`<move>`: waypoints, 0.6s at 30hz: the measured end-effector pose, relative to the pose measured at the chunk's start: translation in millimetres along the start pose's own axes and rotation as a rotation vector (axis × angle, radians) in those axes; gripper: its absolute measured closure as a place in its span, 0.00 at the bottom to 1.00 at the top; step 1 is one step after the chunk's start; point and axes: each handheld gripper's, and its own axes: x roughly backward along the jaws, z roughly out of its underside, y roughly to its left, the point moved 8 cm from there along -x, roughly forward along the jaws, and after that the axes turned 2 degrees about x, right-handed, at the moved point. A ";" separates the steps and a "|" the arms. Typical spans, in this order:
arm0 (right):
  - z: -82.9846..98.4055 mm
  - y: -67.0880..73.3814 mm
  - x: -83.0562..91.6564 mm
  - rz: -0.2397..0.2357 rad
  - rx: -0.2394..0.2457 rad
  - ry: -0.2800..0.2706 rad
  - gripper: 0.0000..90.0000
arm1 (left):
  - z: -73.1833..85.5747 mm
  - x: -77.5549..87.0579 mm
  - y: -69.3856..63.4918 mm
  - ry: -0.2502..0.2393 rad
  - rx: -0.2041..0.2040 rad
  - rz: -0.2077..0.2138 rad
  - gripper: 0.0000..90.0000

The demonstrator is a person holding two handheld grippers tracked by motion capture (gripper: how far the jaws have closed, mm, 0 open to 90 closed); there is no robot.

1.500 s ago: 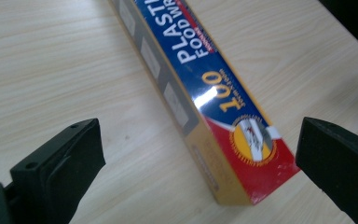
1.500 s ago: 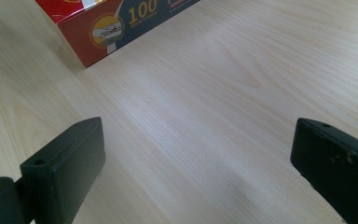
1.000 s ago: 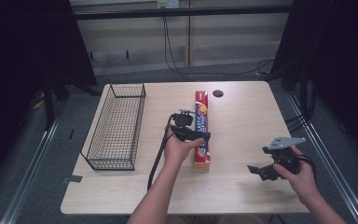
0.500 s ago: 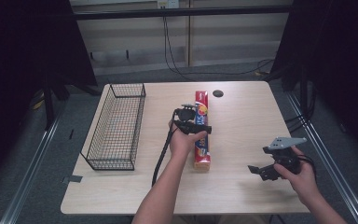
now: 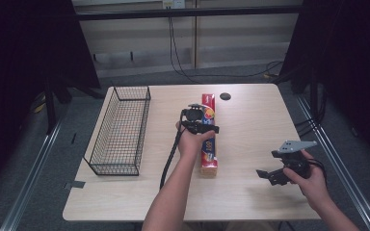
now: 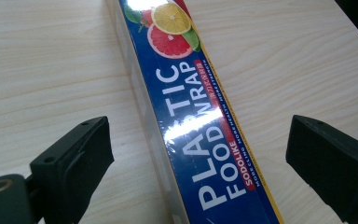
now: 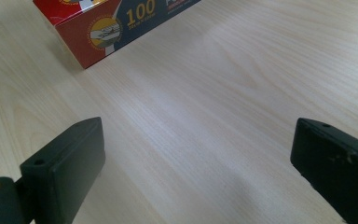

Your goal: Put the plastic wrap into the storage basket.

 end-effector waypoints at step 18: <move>-0.6 -4.2 3.5 -0.004 -0.015 -0.019 0.03 | -2.5 -14.5 -0.7 0.011 0.033 -0.001 0.14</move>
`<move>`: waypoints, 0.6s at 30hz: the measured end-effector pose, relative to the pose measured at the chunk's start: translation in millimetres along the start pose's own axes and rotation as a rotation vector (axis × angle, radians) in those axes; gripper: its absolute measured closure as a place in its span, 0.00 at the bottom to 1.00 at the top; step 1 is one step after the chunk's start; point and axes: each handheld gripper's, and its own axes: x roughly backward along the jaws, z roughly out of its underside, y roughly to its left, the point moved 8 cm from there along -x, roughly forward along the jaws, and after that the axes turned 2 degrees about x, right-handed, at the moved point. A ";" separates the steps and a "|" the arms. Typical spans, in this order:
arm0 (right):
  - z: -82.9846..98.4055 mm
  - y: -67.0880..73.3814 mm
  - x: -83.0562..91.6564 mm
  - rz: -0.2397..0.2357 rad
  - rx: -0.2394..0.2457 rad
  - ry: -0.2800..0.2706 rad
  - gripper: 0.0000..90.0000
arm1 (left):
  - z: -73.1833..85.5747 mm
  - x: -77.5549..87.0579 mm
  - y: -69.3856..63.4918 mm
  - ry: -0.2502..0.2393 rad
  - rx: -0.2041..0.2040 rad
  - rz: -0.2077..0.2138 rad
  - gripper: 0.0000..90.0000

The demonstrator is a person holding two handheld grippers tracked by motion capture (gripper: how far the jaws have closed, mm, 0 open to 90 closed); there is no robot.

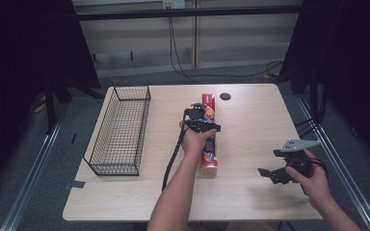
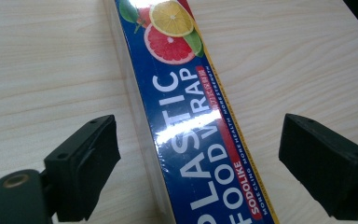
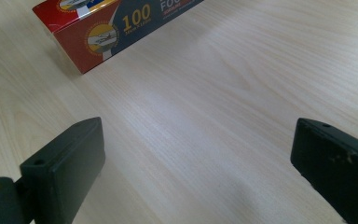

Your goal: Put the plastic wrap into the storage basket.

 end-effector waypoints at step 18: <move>-2.2 0.6 1.8 0.003 0.002 -0.010 0.03 | 8.4 -16.6 -1.2 0.027 -0.002 -0.029 0.27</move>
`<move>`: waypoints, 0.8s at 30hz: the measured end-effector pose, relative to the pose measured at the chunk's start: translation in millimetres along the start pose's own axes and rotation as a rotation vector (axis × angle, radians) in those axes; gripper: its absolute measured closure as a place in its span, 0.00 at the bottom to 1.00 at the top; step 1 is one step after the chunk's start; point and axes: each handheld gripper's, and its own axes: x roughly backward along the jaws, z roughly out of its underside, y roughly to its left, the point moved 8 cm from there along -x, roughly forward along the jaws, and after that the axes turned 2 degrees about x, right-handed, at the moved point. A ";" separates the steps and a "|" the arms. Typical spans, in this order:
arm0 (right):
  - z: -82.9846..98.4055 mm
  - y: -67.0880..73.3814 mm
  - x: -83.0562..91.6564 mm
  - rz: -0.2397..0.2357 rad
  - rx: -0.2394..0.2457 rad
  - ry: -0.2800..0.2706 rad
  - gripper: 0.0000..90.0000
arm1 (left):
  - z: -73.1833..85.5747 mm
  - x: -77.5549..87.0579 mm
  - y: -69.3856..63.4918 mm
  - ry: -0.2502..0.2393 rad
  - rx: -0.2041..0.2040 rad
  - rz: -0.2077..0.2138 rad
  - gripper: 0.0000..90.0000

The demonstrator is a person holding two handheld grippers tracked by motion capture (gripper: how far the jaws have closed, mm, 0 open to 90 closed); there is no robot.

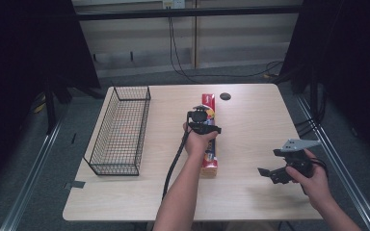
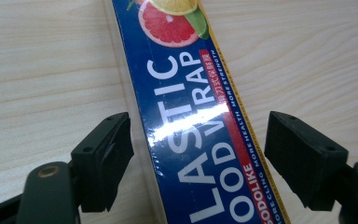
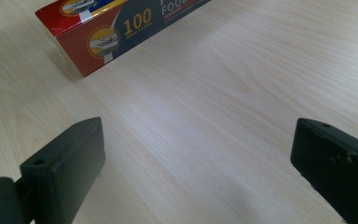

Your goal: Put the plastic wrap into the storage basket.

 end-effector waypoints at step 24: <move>-2.6 0.9 1.1 0.001 -0.002 -0.010 0.03 | 14.7 26.0 17.0 0.113 -0.003 -0.058 0.45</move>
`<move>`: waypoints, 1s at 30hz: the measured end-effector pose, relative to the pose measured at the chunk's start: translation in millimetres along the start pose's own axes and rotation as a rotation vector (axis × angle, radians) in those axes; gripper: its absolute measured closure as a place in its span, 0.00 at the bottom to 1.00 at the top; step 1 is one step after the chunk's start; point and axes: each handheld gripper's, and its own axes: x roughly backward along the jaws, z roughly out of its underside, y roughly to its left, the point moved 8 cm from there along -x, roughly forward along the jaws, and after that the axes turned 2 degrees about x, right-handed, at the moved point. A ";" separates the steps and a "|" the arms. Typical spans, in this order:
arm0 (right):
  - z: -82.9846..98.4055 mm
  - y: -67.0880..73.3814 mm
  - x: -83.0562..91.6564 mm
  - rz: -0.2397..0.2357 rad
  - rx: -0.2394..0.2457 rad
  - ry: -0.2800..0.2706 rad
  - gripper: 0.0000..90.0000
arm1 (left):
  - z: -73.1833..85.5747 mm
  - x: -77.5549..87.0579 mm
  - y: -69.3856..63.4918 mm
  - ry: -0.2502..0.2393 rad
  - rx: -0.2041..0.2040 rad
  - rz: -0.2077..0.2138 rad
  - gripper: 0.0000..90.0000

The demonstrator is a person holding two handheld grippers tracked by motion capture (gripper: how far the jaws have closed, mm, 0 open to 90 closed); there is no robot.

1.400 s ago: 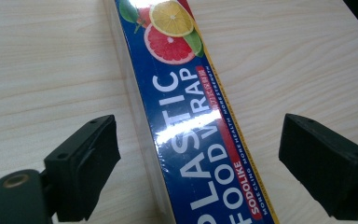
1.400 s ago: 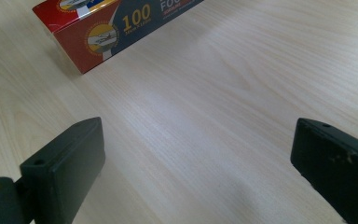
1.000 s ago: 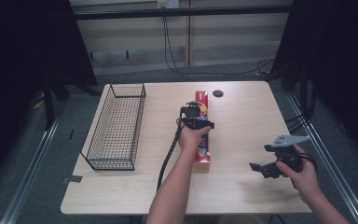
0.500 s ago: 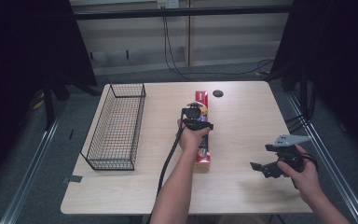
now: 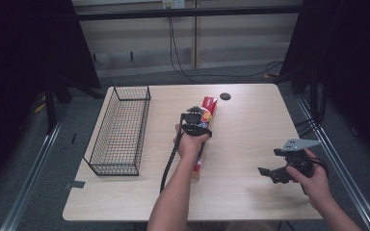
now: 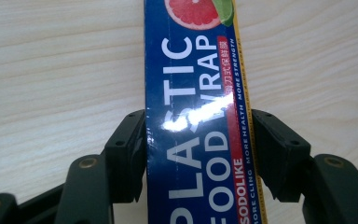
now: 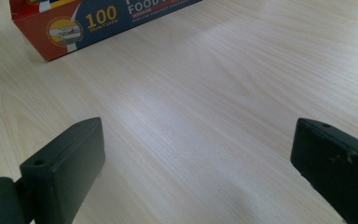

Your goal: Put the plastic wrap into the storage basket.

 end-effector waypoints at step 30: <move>-2.9 -1.4 -1.7 0.000 0.000 -0.005 0.03 | -9.8 22.0 17.4 0.132 0.005 -0.112 0.49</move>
